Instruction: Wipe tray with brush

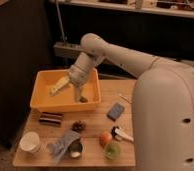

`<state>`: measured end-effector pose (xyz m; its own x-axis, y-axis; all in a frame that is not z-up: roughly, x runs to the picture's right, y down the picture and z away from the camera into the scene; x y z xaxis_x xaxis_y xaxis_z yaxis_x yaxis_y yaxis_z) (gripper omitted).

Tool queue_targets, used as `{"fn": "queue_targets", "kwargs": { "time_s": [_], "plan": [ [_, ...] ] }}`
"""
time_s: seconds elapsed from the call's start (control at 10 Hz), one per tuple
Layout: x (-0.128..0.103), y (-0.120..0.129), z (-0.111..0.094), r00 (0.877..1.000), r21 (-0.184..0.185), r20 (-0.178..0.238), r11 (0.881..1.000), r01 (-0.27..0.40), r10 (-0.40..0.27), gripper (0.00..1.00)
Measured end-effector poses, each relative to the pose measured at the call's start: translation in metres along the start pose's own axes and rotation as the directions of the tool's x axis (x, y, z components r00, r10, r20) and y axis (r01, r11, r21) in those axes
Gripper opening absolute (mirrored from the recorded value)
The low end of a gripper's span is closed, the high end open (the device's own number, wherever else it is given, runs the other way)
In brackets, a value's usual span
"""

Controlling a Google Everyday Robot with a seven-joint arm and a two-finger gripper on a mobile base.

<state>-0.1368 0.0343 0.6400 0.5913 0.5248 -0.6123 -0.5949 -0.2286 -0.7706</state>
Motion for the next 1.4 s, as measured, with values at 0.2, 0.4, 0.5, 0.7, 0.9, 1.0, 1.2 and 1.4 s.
{"fn": "queue_targets", "kwargs": {
  "time_s": [0.2, 0.4, 0.5, 0.7, 0.9, 1.0, 1.2, 1.4],
  "plan": [
    [0.0, 0.0, 0.0, 1.0, 0.0, 0.0, 1.0, 0.0, 0.0, 0.8],
    [0.0, 0.0, 0.0, 1.0, 0.0, 0.0, 1.0, 0.0, 0.0, 0.8],
    [0.0, 0.0, 0.0, 1.0, 0.0, 0.0, 1.0, 0.0, 0.0, 0.8],
    [0.0, 0.0, 0.0, 1.0, 0.0, 0.0, 1.0, 0.0, 0.0, 0.8],
    [0.0, 0.0, 0.0, 1.0, 0.0, 0.0, 1.0, 0.0, 0.0, 0.8],
    [0.0, 0.001, -0.001, 1.0, 0.005, 0.003, 1.0, 0.002, -0.002, 0.8],
    [0.003, 0.004, -0.015, 0.999, 0.022, 0.024, 0.999, 0.024, -0.024, 0.8],
    [0.017, 0.013, -0.049, 0.996, 0.037, 0.075, 0.999, 0.039, -0.042, 0.8]
  ]
}}
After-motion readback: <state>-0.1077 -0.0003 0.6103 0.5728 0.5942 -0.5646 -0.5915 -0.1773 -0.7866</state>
